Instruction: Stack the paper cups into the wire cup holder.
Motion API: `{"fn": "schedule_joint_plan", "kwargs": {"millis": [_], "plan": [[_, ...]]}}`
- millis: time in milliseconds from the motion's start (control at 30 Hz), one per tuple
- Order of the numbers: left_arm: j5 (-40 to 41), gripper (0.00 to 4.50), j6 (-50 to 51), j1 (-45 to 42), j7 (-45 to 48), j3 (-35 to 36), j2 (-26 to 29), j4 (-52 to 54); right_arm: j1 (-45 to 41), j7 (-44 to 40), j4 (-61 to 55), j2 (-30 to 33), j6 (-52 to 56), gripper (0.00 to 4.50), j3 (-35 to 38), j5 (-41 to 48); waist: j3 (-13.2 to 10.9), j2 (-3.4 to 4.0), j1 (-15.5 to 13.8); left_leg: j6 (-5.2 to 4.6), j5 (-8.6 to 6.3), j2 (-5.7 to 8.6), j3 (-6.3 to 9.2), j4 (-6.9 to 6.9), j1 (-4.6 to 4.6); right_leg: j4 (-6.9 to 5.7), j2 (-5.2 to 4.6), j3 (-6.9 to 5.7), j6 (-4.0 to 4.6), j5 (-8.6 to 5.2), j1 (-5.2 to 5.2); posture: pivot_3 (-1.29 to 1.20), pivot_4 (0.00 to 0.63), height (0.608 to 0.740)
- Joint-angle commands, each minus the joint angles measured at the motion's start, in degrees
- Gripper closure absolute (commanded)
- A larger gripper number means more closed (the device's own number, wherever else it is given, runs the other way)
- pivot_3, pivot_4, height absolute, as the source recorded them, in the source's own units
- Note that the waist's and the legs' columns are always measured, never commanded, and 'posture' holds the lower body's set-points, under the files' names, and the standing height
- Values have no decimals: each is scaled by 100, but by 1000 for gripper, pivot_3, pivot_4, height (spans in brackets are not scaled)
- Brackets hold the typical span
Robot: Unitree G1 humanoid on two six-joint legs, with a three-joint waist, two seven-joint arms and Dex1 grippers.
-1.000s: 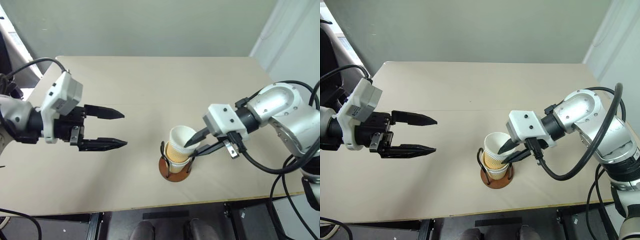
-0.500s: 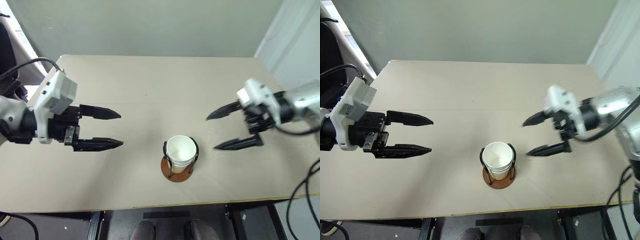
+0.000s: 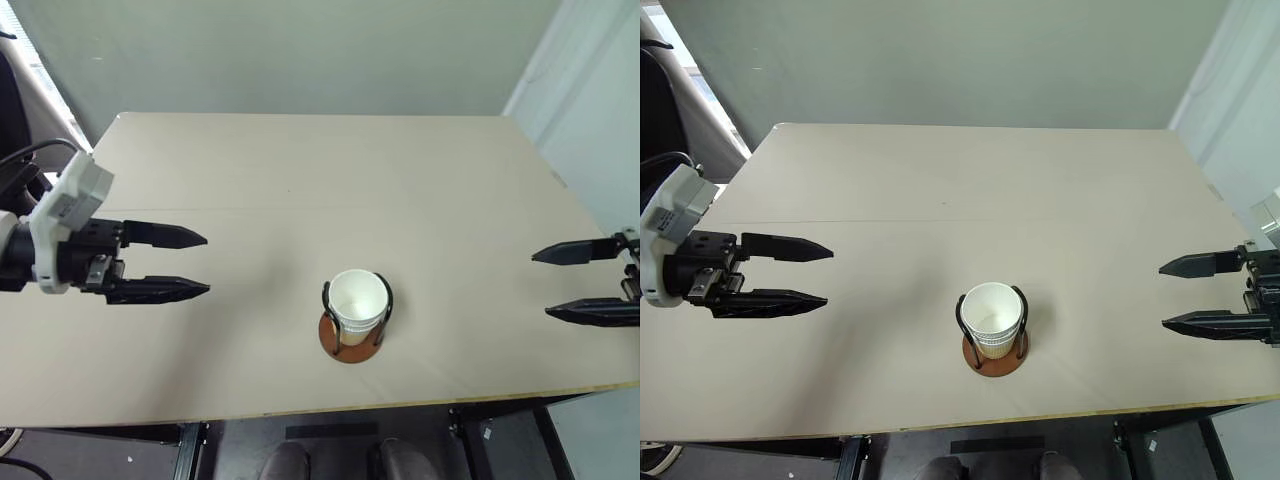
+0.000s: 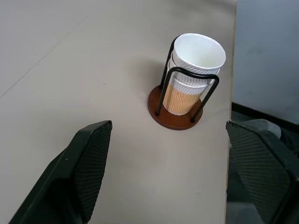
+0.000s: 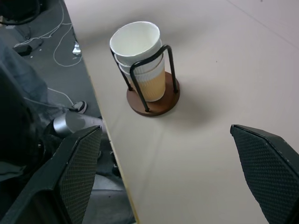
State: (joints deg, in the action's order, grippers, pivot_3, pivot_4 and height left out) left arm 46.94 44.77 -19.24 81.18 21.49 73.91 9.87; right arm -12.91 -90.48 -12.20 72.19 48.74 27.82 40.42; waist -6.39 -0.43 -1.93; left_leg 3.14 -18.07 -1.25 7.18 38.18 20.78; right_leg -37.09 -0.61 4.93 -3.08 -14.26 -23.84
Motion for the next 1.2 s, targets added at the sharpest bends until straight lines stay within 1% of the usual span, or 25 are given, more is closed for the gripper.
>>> {"fn": "schedule_joint_plan", "kwargs": {"millis": [33, 500, 1200], "plan": [[-56, 298, -127, -226, 26, -28, 54, -36, -36, 88, -58, 93, -131, 40, 82, 98, 0, 1, 4, -2, -1, 0, 0, 0, 0, -1, -1, 1, 0, 0, -1, 0, 150, 740], [-86, 298, -115, -307, -29, -64, 87, -15, -228, 204, 91, 118, -281, 40, -212, 161, 0, 1, 16, -5, -4, -3, 1, -2, 3, -1, 4, -2, -1, 0, -3, 0, 150, 740], [-276, 298, -226, -546, 22, -344, 22, -141, -270, 244, 150, 160, -303, 40, -208, 177, 0, 1, 15, -5, -4, -4, 1, -1, 3, -1, 3, -2, -1, 1, -3, 0, 150, 740]]}}
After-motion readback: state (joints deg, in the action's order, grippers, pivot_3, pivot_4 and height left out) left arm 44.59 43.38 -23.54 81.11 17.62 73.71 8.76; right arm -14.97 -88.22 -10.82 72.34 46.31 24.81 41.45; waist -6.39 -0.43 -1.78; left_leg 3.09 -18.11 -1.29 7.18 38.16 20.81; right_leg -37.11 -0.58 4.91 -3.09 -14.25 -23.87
